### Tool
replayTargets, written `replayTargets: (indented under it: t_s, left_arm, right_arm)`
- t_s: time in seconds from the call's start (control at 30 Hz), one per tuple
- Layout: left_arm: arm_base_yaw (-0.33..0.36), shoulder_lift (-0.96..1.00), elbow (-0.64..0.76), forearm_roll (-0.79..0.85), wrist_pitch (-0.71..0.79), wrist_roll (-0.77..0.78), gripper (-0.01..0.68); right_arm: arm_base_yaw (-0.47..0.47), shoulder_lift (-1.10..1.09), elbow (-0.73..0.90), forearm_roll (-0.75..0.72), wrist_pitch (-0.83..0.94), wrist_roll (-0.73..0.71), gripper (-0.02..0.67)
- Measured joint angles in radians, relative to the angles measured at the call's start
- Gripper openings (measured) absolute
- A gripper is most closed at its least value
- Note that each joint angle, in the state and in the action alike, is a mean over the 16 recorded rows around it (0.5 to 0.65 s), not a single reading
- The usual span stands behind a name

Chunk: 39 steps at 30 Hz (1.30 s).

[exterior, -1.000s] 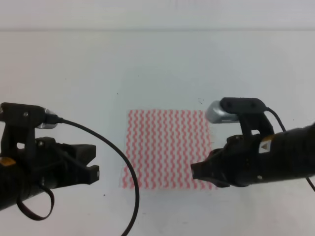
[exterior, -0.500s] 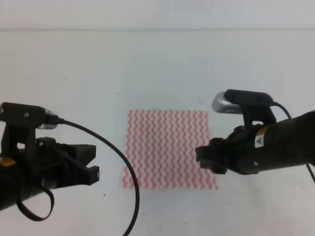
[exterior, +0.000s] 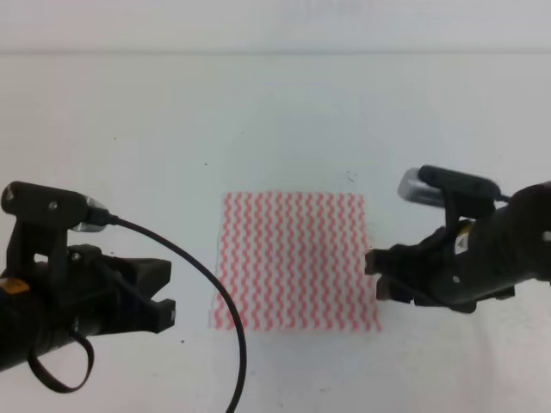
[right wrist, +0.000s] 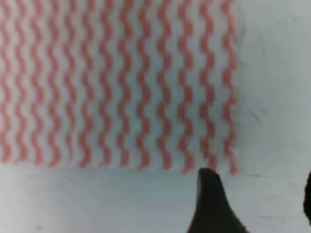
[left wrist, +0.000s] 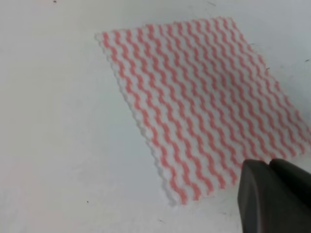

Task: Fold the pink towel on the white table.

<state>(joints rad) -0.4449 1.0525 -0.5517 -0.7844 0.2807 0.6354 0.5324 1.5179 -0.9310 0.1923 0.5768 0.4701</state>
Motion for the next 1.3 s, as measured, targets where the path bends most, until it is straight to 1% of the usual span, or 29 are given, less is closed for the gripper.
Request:
replayTargets:
  t_s: [0.3, 0.57, 1.1, 1.3]
  left_arm:
    - [0.000, -0.002, 0.000, -0.001, 0.003, 0.006, -0.004]
    - [0.000, 0.000, -0.001, 0.000, 0.001, 0.006, -0.005]
    - [0.000, 0.003, -0.002, 0.001, 0.000, 0.007, -0.005]
    - [0.000, 0.003, -0.002, 0.001, -0.001, 0.007, -0.005]
  right_arm:
    - [0.000, 0.106, 0.000, 0.074, -0.010, -0.039, 0.363]
    - [0.000, 0.152, 0.000, 0.140, -0.036, -0.075, 0.358]
    - [-0.001, 0.185, 0.000, 0.200, -0.064, -0.120, 0.263]
    - [0.000, 0.188, 0.000, 0.202, -0.068, -0.128, 0.260]
